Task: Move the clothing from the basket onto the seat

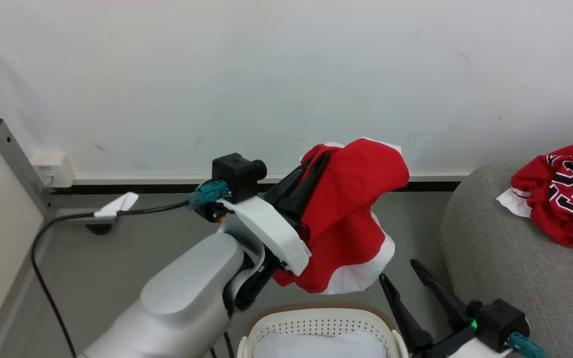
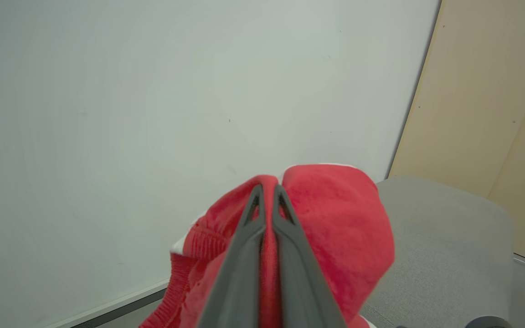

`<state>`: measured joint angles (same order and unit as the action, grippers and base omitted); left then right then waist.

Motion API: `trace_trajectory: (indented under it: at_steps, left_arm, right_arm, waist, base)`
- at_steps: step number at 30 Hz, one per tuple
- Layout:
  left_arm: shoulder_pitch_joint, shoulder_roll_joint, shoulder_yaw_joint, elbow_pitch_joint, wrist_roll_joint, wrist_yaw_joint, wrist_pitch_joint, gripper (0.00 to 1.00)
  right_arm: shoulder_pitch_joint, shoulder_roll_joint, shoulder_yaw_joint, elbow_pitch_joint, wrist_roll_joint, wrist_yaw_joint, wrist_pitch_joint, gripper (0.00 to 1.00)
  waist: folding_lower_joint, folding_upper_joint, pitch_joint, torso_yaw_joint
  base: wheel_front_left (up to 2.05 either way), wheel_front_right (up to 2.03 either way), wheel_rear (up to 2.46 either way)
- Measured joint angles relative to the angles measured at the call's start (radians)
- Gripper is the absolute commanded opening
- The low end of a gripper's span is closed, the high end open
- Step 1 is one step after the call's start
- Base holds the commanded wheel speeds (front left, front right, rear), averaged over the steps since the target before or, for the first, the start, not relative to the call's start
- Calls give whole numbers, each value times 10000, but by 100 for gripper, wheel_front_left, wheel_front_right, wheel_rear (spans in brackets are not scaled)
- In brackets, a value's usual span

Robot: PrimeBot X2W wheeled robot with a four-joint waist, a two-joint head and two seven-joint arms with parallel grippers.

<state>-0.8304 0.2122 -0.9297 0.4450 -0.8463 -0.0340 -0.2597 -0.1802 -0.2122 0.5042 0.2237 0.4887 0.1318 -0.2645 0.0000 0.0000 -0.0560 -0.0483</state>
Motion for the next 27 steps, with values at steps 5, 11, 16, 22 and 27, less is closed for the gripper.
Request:
trace_trajectory:
  at_steps: [5,11,16,22,27]
  left_arm:
    - [-35,-336,-247,-8,10,-96,35,0]
    - [-44,-608,-493,-117,13,-226,121,0]
    - [-35,-679,-617,-222,-8,-290,215,0]
    - [51,-621,-625,-205,-96,-268,236,0]
    - [184,-491,-566,-29,-240,-190,234,0]
  right_arm:
    - [-909,339,754,915,545,0,-2,100]
    - [-1812,803,1271,2228,897,0,0,100]
    - [-2309,1026,1310,2635,1080,0,0,85]
    - [-2423,1091,1129,2474,1103,0,0,0]
    - [-2421,965,959,2201,1131,0,0,0]
  waist:
    - [0,0,-15,396]
    - [0,0,-55,842]
    - [0,0,-99,1179]
    - [0,0,-113,1373]
    - [0,0,-57,1294]
  base:
    - [0,0,0]
    - [0,0,0]
    - [0,0,0]
    - [0,0,0]
    - [0,0,0]
